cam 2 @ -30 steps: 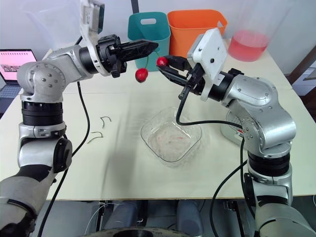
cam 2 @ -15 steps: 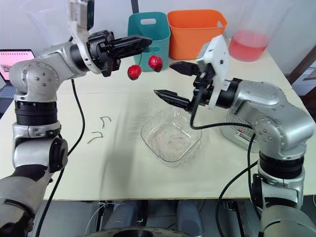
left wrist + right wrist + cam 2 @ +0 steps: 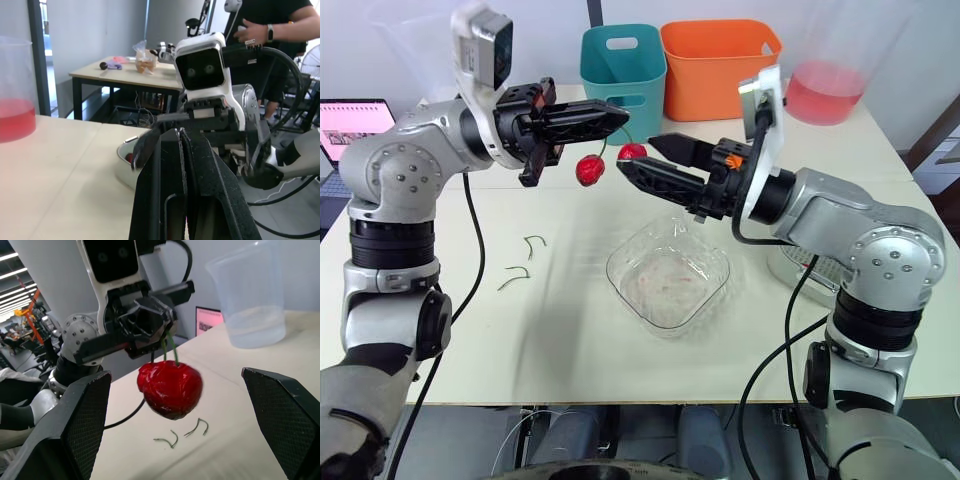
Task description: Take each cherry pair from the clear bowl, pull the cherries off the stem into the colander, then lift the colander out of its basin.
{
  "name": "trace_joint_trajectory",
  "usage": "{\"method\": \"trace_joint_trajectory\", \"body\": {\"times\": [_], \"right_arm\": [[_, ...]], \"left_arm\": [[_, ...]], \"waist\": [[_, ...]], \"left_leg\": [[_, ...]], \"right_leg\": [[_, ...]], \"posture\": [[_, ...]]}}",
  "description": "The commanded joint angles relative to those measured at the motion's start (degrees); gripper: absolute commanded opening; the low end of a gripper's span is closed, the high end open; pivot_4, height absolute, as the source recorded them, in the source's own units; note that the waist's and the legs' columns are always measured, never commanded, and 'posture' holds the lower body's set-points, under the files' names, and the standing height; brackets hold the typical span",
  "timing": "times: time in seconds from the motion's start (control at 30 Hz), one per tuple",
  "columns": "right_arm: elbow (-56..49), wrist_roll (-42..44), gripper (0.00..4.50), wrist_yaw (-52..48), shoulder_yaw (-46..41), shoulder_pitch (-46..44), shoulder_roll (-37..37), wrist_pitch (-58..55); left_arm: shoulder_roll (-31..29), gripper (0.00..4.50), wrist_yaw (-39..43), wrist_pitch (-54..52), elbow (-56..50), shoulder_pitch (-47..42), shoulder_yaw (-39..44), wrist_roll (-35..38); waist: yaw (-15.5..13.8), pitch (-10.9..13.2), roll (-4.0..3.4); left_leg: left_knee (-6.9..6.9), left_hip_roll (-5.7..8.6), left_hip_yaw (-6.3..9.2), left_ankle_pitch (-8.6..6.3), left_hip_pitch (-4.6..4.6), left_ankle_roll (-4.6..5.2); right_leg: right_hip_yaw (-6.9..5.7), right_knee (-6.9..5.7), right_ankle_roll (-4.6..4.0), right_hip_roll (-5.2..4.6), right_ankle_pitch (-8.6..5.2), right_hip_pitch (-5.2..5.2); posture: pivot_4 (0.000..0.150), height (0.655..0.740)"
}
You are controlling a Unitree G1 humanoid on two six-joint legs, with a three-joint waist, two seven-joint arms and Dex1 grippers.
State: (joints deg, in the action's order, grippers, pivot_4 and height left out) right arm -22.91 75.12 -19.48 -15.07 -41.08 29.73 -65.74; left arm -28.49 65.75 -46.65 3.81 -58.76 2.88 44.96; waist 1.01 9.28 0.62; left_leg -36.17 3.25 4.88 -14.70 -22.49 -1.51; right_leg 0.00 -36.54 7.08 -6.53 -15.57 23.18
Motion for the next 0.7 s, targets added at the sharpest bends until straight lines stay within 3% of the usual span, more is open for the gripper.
{"method": "trace_joint_trajectory", "body": {"times": [0.03,0.43,0.53,0.63,0.7], "right_arm": [[-2.1,1.0,4.43,0.5,1.4,-0.3,-0.6,2.0],[-2.3,1.0,4.43,0.7,4.5,0.4,-0.5,5.7],[-2.3,0.6,3.27,0.7,5.2,0.6,-0.5,6.5],[-2.5,0.6,1.78,0.9,5.4,0.8,-0.4,6.9],[-2.6,0.7,1.78,1.0,5.5,0.9,-0.2,7.1]], "left_arm": [[0.1,0.0,-0.4,1.2,-2.0,-0.5,0.4,-0.1],[0.7,0.0,-1.0,1.2,-3.4,0.5,-0.1,-0.6],[0.7,0.0,-1.2,1.1,-3.7,0.5,-0.2,-0.4],[0.7,0.0,-1.3,1.0,-3.8,0.6,-0.2,-0.4],[0.6,0.0,-1.3,1.0,-3.8,0.7,-0.2,-0.5]], "waist": [[0.0,0.0,0.0],[0.0,0.0,0.0],[0.0,0.0,0.0],[0.0,0.0,0.0],[0.0,0.0,0.0]], "left_leg": [[0.0,0.0,0.0,0.0,0.0,0.0],[0.0,0.0,0.01,0.0,0.0,0.0],[0.0,0.0,0.01,0.0,0.0,0.0],[0.0,0.0,0.01,0.0,0.0,0.0],[0.0,0.0,0.01,0.0,0.0,0.0]], "right_leg": [[0.0,0.0,0.0,0.0,0.0,0.0],[-0.01,0.0,0.0,0.02,0.0,0.0],[-0.01,0.0,0.0,0.02,0.0,0.0],[-0.01,0.0,0.0,0.02,0.0,0.0],[-0.01,0.0,0.0,0.02,0.0,0.0]], "posture": [[0.15,0.74],[0.15,0.74],[0.15,0.74],[0.15,0.74],[0.15,0.74]]}}
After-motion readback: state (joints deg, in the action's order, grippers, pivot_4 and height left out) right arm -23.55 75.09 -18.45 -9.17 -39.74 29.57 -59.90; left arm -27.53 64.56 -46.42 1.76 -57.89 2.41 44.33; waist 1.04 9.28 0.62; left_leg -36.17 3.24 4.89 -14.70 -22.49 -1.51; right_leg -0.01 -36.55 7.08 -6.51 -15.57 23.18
